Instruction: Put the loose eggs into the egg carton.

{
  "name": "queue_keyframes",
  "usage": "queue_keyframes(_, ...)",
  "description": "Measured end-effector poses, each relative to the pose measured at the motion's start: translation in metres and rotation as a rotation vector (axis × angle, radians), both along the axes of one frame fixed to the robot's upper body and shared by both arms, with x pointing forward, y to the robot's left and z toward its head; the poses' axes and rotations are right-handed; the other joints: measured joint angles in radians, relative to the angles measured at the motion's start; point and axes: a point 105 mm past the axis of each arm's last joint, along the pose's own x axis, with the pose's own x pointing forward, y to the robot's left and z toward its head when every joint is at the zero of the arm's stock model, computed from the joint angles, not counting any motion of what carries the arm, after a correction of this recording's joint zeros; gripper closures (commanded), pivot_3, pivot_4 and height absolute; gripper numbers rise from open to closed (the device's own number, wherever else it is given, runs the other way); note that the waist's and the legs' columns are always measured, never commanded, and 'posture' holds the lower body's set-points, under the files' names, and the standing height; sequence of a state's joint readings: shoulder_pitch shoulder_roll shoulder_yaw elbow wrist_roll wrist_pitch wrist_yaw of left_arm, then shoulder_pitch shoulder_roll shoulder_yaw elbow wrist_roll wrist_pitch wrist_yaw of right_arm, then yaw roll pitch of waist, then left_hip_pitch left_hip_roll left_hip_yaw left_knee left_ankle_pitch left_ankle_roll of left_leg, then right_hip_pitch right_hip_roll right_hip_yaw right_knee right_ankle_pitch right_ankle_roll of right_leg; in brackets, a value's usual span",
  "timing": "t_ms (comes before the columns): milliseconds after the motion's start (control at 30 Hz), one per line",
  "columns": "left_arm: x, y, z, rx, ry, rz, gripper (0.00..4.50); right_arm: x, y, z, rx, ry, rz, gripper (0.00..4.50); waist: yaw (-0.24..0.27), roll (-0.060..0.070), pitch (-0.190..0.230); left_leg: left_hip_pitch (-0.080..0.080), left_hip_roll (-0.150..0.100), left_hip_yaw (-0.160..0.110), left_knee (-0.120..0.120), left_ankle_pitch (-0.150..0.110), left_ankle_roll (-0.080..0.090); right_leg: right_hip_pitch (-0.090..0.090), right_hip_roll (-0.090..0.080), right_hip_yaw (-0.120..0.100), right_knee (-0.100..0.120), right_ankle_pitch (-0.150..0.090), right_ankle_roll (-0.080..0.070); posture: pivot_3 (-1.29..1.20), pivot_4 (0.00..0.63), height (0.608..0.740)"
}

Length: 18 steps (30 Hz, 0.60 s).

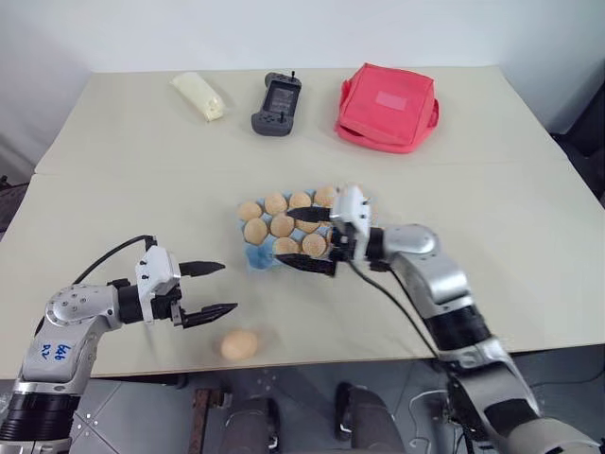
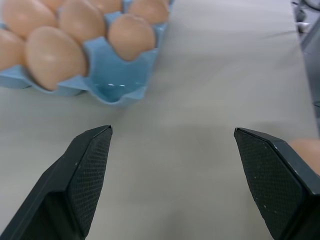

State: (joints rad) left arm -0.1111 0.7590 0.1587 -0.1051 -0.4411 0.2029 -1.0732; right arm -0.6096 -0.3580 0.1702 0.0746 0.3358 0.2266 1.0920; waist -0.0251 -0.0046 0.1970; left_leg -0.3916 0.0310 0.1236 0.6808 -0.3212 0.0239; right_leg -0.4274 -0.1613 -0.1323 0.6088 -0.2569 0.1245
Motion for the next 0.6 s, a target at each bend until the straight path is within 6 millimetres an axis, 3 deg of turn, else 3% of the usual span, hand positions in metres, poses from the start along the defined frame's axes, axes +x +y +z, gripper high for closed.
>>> queue_keyframes(133,0.003,0.003,0.005,-0.003,-0.025,0.014,0.35,-0.01,-0.059,-0.028,-0.141,0.06,-0.066,0.03,0.0,0.0,0.0,0.0,0.0,0.001,0.0,0.0,0.0,0.0,0.0,0.0,-0.001,0.0,0.0,0.0,0.15,0.74)
queue_keyframes(300,0.006,0.007,0.008,-0.002,-0.034,0.015,0.35,-0.016,-0.107,-0.029,-0.156,0.073,-0.16,0.03,-0.008,0.0,0.0,0.004,0.001,0.008,0.0,0.0,0.0,0.0,0.0,0.0,-0.001,0.001,-0.002,0.0,0.15,0.74)
queue_keyframes(400,0.005,0.011,0.013,-0.025,-0.026,0.001,0.35,-0.02,-0.116,-0.024,-0.153,0.059,-0.174,0.03,-0.006,0.0,0.0,0.004,0.003,0.008,0.0,0.0,0.0,0.0,0.0,0.001,-0.001,0.002,-0.003,0.0,0.15,0.74)
queue_keyframes(600,-0.027,0.03,0.007,0.108,0.092,-0.182,0.35,-0.045,-0.118,-0.03,-0.217,0.058,-0.076,0.03,-0.002,0.0,0.0,0.003,0.003,0.009,0.0,0.0,0.001,-0.001,-0.001,0.001,-0.004,0.002,-0.004,0.0,0.15,0.74)
